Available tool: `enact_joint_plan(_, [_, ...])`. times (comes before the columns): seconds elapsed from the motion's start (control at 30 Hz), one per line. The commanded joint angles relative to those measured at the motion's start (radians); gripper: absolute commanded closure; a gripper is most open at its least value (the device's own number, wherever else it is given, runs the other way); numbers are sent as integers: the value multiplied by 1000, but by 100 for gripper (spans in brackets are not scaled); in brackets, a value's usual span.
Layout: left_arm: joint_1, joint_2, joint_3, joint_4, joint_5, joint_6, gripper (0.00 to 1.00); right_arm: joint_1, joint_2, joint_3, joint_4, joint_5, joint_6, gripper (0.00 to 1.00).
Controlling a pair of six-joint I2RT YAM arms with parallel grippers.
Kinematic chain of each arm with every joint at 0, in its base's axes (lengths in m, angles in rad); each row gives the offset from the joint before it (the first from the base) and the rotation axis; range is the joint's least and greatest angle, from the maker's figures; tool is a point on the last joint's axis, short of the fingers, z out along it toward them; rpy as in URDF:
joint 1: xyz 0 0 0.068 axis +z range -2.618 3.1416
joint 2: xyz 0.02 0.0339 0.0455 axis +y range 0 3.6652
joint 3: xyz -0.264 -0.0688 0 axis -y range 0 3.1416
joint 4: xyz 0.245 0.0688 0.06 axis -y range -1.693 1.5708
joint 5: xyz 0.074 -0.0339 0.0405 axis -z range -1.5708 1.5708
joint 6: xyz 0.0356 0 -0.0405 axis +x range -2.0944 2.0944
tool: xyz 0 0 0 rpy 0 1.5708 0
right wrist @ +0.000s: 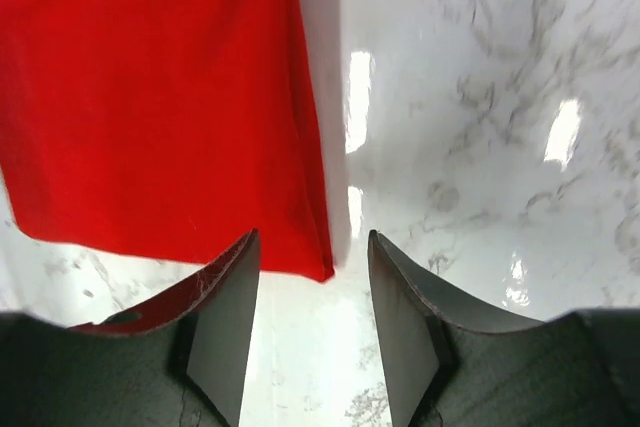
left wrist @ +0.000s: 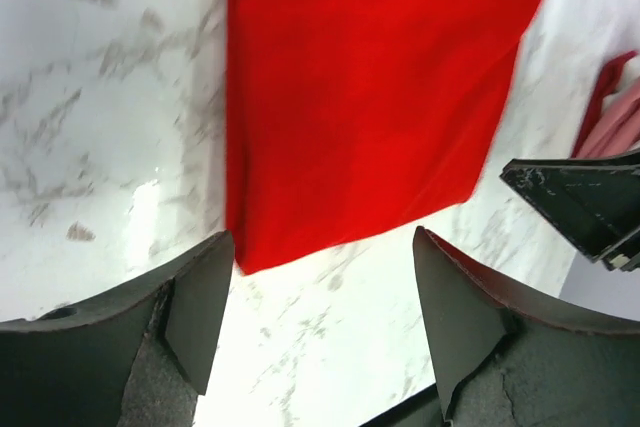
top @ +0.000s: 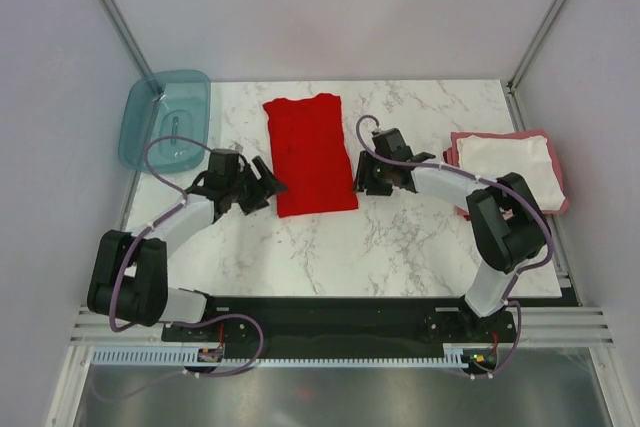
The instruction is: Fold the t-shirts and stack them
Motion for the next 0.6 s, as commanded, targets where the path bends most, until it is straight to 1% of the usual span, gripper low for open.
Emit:
enact_joint_plan(0.0, [-9, -8, -94, 46, 72, 61, 21, 26, -9, -92, 79, -58, 25, 45])
enact_joint_plan(0.07, [-12, -3, -125, 78, 96, 72, 21, 32, -4, -132, 108, -84, 28, 46])
enact_joint_plan(0.13, [-12, 20, -147, 109, 107, 93, 22, 36, -3, -140, 116, -74, 24, 46])
enact_joint_plan(0.2, [-13, 38, -153, 124, 118, 107, 28, 43, -7, -152, 124, -46, 19, 47])
enact_joint_plan(0.27, [-15, 58, -152, 125, 139, 113, 30, 43, -3, -157, 131, -48, 19, 50])
enact_joint_plan(0.3, [-15, 58, -152, 125, 139, 124, 35, 44, 5, -155, 136, -55, 19, 51])
enact_joint_plan(0.4, [-15, 47, -162, 114, 122, 127, 41, 44, 22, -151, 141, -64, 22, 57])
enact_joint_plan(0.43, [-15, 41, -167, 112, 118, 127, 41, 46, 25, -149, 141, -69, 21, 60])
enact_joint_plan(0.5, [-16, 29, -175, 108, 106, 125, 41, 46, 28, -148, 141, -69, 21, 61])
enact_joint_plan(0.57, [-18, 27, -173, 94, 83, 125, 41, 49, 26, -146, 147, -61, 13, 66])
